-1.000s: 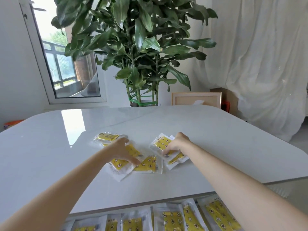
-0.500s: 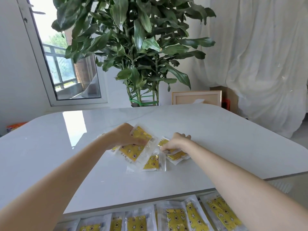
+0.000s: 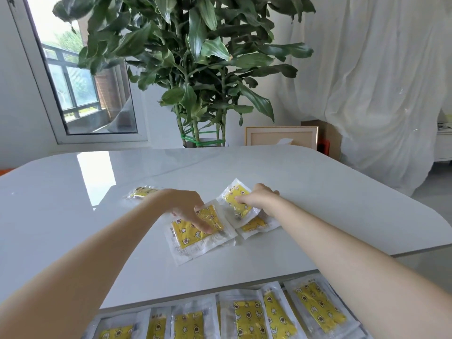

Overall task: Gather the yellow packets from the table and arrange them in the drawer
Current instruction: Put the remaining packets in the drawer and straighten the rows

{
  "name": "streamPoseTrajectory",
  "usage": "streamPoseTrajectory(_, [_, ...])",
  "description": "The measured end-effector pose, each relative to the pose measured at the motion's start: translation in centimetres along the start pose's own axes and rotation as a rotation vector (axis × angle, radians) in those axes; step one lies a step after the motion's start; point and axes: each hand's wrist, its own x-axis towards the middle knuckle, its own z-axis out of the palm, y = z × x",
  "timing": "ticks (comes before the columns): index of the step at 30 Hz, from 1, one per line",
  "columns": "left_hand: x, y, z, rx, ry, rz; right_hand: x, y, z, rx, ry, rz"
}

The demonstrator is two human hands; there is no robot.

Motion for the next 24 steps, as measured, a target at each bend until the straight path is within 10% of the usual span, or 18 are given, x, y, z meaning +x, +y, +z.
streamPoseTrajectory(24, [-1.4, -1.5, 2.3, -0.44, 0.082, -0.058, -1.3, 1.2, -0.1, 0.253, -0.081, 0.076])
